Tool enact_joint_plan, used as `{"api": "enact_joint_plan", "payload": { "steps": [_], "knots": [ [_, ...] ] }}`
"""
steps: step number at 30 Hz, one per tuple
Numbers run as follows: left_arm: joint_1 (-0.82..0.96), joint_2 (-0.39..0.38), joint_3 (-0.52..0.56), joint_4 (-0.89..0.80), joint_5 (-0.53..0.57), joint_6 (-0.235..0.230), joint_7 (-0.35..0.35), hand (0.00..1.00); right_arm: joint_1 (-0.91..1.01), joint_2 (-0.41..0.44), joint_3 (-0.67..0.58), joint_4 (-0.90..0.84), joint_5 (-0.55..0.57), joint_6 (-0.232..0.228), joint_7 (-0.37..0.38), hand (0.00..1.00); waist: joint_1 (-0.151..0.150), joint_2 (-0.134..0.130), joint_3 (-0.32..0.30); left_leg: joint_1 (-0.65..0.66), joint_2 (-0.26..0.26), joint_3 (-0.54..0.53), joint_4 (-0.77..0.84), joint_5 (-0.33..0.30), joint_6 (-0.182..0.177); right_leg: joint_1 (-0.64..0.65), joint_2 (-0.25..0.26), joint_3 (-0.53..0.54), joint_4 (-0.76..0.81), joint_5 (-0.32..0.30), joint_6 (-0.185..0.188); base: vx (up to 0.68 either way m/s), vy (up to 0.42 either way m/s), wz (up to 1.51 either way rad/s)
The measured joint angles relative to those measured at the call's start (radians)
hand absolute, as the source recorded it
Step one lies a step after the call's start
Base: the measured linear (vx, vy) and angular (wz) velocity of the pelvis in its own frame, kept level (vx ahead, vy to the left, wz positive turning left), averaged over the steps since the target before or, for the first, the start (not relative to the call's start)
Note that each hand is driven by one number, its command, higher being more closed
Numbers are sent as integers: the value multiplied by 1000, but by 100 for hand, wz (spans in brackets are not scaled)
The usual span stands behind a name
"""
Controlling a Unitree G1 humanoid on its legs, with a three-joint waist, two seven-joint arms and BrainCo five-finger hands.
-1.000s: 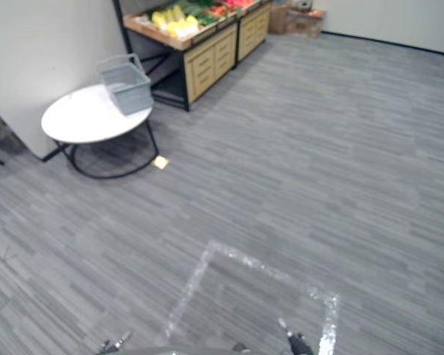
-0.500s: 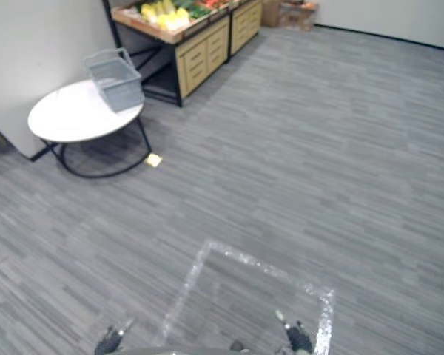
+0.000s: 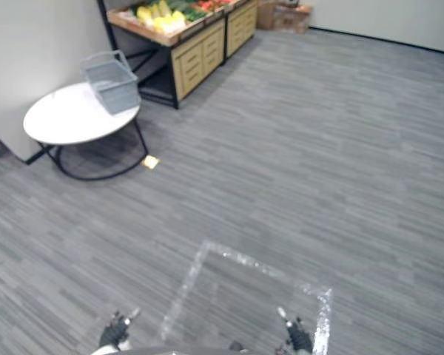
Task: Pick vegetable in the basket
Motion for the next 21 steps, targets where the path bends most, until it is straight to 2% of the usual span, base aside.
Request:
{"api": "enact_joint_plan", "payload": {
  "steps": [6, 12, 21],
  "knots": [
    [-26, 1, 64, 56, 26, 51, -45, 0, 1, 0, -133, 75, -103, 48, 7, 0, -1, 12, -2, 2, 1, 5, -1, 0, 0, 2, 1, 7, 0, 0, 0, -10, -10, -3],
    [-27, 0, 93, 63, 55, 51, -77, 0, -5, 1, -194, 102, -99, 53, 48, 0, 0, 13, -1, 2, 2, 6, -3, 0, -1, 2, 2, 8, -1, 0, 0, 0, 0, 0],
    [-33, 5, 57, 64, 42, 49, -81, 0, -31, 1, -186, 107, -98, 53, 48, 0, 1, 17, 9, 1, 4, 13, -3, -3, -4, -3, 5, 16, -1, 0, 0, -4, -4, -2]
  ]
}}
